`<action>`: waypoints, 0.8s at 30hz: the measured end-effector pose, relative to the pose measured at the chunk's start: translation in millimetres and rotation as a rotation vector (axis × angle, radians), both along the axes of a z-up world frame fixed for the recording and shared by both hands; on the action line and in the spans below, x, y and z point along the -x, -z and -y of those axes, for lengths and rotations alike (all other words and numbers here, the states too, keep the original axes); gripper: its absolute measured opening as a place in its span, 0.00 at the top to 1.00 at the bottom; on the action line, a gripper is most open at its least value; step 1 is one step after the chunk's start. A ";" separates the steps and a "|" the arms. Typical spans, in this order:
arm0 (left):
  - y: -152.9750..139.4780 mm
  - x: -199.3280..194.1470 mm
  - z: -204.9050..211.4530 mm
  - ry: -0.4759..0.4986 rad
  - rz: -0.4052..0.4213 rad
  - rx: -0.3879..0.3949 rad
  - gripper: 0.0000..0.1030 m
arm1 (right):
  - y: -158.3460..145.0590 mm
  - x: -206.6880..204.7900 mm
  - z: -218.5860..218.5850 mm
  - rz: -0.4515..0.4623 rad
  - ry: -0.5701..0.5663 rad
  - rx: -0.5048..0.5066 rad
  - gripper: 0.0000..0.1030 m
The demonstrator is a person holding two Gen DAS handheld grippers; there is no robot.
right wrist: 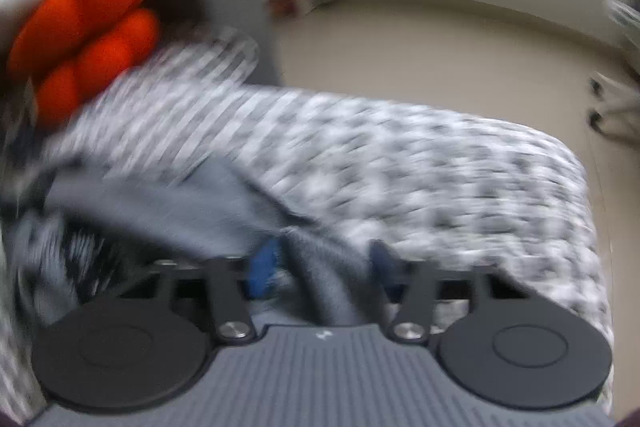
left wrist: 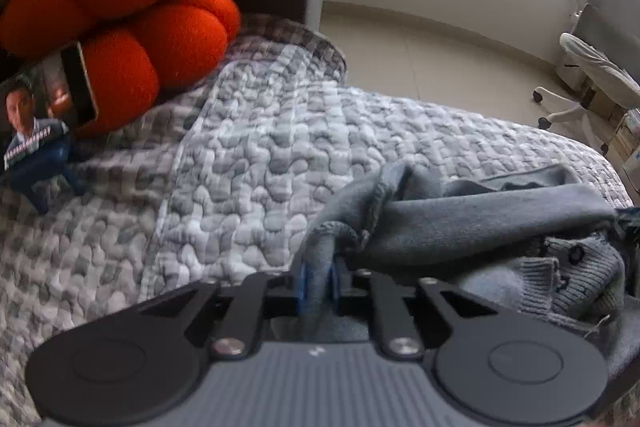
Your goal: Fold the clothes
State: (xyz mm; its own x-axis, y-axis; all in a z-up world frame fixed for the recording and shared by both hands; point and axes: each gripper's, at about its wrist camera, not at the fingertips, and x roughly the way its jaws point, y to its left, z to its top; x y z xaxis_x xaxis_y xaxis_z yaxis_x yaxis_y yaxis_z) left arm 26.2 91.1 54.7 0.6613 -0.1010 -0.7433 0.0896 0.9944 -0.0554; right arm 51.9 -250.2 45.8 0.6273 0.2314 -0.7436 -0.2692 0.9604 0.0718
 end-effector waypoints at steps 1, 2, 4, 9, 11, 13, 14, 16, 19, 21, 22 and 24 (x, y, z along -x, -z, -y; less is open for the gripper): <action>-2.9 1.3 -0.6 0.000 0.012 0.001 0.91 | -2.7 1.9 -8.5 0.016 -0.021 0.034 0.79; -5.9 2.8 -1.7 -0.003 0.023 0.004 0.91 | -6.6 3.9 -15.2 0.035 -0.033 0.065 0.85; -12.7 6.5 -5.7 -0.022 0.050 0.011 0.92 | -19.8 9.4 -22.0 0.092 -0.024 0.121 0.88; -41.0 25.0 -17.8 -0.038 0.177 0.082 0.92 | -67.7 40.4 -22.1 0.319 0.022 0.238 0.90; -50.5 33.8 -13.5 -0.014 0.233 0.088 0.92 | -85.8 57.7 -17.8 0.408 0.051 0.276 0.90; -61.8 43.4 -9.1 0.019 0.302 0.098 0.92 | -102.8 74.9 -15.3 0.503 0.079 0.328 0.90; -67.3 47.8 -8.5 0.031 0.336 0.105 0.92 | -111.4 84.6 -12.8 0.543 0.089 0.333 0.90; -75.7 53.8 -9.8 0.043 0.384 0.117 0.92 | -126.5 102.5 -6.4 0.604 0.115 0.312 0.90; -68.0 46.2 -6.0 0.040 0.317 0.087 0.92 | -129.2 109.5 7.5 0.598 0.157 0.277 0.90; -54.8 36.3 0.3 0.045 0.226 0.051 0.92 | -113.4 96.9 8.4 0.540 0.174 0.304 0.90; -48.7 32.2 2.3 0.048 0.191 0.045 0.92 | -103.3 89.6 6.8 0.509 0.179 0.332 0.90; -42.7 27.4 3.0 0.043 0.156 0.046 0.92 | -92.1 85.3 3.6 0.489 0.172 0.367 0.91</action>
